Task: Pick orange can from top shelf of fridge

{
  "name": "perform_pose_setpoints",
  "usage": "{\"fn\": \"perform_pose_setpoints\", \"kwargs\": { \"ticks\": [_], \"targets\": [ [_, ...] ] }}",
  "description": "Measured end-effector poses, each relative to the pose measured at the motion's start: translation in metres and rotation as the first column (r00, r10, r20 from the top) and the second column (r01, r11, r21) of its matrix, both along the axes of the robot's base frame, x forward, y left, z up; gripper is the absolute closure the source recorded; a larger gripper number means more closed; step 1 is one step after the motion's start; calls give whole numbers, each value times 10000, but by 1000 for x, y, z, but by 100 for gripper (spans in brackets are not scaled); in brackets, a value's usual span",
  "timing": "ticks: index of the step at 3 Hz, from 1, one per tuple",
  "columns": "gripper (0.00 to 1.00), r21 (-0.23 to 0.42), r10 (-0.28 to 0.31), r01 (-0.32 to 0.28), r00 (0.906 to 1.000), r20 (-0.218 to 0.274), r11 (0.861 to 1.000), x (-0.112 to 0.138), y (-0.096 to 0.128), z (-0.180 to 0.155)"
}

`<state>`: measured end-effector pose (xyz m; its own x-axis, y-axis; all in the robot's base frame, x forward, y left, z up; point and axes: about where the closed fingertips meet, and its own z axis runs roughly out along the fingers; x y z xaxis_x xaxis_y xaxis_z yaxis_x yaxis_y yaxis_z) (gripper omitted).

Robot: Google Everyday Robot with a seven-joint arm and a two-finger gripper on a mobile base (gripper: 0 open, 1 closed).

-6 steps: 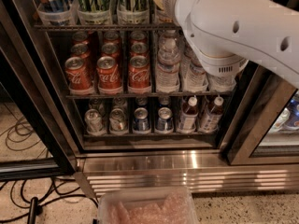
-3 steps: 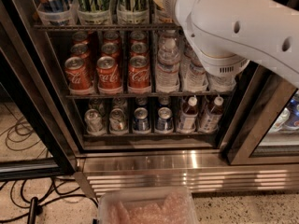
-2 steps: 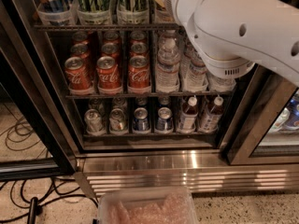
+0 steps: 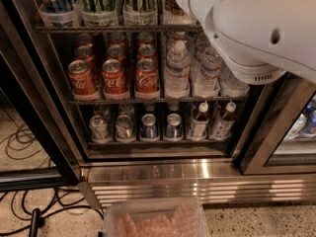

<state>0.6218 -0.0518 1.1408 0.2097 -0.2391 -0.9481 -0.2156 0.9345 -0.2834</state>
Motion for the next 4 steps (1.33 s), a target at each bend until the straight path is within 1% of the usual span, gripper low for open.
{"fn": "perform_pose_setpoints", "kwargs": {
  "ticks": [1, 2, 3, 4],
  "targets": [
    [100, -355, -139, 135, 9998, -112, 9993, -25, -25, 2],
    [100, -720, -344, 278, 9952, -921, 9970, -56, -57, -30],
    [100, -960, -181, -8, 9804, -1963, 9954, -85, -78, -72],
    [100, -937, 203, -526, 9483, -3169, 9942, -110, -98, -117]
  ]
}}
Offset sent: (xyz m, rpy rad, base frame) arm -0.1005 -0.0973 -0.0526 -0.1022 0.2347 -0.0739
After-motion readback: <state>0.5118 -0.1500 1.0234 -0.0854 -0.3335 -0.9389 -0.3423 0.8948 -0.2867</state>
